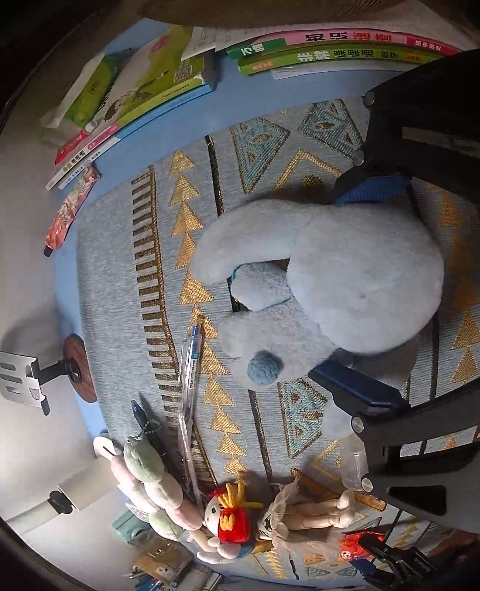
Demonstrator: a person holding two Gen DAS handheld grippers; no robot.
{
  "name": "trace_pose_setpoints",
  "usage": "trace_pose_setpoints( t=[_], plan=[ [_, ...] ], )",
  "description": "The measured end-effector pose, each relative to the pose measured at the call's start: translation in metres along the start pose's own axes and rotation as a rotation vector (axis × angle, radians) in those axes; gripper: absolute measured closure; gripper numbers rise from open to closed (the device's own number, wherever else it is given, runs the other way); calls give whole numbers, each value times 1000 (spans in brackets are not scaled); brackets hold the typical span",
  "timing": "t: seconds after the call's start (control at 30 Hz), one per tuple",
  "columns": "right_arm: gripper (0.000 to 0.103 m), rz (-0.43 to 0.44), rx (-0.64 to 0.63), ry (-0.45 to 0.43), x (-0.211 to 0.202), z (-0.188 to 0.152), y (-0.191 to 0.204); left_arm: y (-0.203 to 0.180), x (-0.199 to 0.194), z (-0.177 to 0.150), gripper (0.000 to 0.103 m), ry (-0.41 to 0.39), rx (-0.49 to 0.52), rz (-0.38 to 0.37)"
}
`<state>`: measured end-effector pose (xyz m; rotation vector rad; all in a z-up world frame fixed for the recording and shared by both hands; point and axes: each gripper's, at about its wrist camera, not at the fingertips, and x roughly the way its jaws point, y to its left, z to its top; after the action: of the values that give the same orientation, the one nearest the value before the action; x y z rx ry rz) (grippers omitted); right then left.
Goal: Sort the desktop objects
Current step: 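Lift the snack bag and blue plush and carry both toward the glass bowl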
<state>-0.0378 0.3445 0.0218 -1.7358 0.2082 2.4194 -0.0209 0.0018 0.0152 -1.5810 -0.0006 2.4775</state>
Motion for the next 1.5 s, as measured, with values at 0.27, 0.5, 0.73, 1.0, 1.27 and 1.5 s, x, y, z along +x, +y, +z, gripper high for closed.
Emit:
trace_pose_setpoints(
  t=[0.27,0.5,0.73,1.0,1.27,1.5],
  plan=[
    [43,-10,-25,-40,-18,-10,2,-5,-27,-5,64,-23,5,16],
    [44,45,15,-79,-42,-11,-18,-26,-36,4,72,-12,-2,27],
    [44,122,35,-60,-52,-21,-50,12,-20,-20,44,98,-224,-65],
    [44,127,5,0,-37,-28,-46,-7,1,-10,21,13,-234,-10],
    [44,151,-42,-3,-39,-23,-37,-66,-11,-13,55,-40,-40,117],
    [44,230,-40,-78,-65,-3,-39,-105,-67,-13,55,-101,-67,-23]
  ],
)
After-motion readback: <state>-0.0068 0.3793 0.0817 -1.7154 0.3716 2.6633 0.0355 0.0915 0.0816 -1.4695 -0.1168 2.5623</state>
